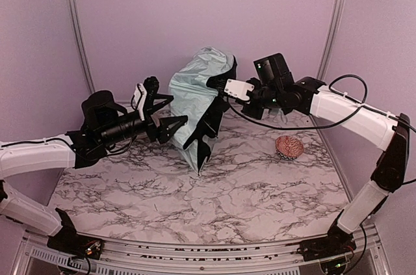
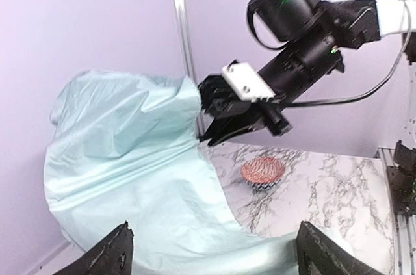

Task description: Put away the umbrella

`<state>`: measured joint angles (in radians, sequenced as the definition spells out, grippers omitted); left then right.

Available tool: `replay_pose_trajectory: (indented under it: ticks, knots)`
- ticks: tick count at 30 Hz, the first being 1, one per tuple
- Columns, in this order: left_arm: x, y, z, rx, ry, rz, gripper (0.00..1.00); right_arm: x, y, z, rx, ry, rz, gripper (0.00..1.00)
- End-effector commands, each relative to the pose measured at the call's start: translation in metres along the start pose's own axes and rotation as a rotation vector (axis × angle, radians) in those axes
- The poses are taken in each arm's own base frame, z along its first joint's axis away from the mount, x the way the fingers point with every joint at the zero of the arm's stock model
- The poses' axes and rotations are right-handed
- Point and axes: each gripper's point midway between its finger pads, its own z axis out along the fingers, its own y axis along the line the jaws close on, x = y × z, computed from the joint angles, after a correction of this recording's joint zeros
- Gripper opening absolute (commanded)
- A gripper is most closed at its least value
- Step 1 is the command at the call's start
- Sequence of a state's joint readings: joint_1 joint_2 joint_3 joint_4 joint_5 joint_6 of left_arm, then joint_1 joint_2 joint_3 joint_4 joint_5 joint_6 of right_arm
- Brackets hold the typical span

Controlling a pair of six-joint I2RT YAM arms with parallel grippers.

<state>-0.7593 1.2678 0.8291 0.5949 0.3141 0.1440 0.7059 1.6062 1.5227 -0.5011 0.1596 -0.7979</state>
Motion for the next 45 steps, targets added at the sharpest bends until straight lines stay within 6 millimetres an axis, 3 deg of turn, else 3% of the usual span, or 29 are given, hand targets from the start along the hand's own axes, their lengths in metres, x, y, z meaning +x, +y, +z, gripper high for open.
replay_pose_trajectory:
  ticks: [1,5,9,13,15,19,22,27,32,36,45]
  knots:
    - [0.031,0.044,-0.002,-0.295,0.095,-0.04,0.86,-0.04,-0.027,-0.02,0.078,-0.149,0.046,0.0]
    - [0.055,0.05,0.002,-0.335,0.148,-0.089,0.87,-0.049,-0.028,-0.029,0.059,-0.195,0.069,0.0]
    - [0.086,0.057,-0.005,-0.407,0.201,-0.142,0.93,-0.064,-0.028,-0.045,0.025,-0.272,0.098,0.0]
    - [0.098,0.048,-0.008,-0.373,0.197,-0.188,0.97,-0.067,-0.021,-0.049,-0.022,-0.302,0.105,0.0]
    - [0.097,0.034,-0.01,-0.3,0.173,-0.21,0.98,-0.059,-0.018,-0.042,-0.034,-0.269,0.124,0.0]
    - [0.068,-0.005,-0.015,-0.076,0.081,-0.206,0.98,-0.036,-0.02,-0.028,-0.03,-0.235,0.193,0.0]
    - [0.049,-0.03,-0.025,0.06,0.033,-0.18,0.98,-0.036,-0.024,-0.034,-0.019,-0.307,0.226,0.0]
    - [0.043,-0.03,-0.046,0.082,0.009,-0.216,0.99,-0.035,-0.022,-0.035,-0.038,-0.383,0.284,0.0]
    - [0.048,-0.006,-0.057,0.048,0.012,-0.31,0.99,-0.002,0.029,-0.004,-0.173,-0.295,0.337,0.0]
    - [0.058,-0.002,-0.06,0.068,0.037,-0.334,0.99,0.017,0.082,0.012,-0.321,-0.286,0.415,0.0]
    - [0.109,0.001,-0.057,0.059,0.161,-0.389,0.99,0.077,0.179,0.053,-0.508,-0.089,0.473,0.0]
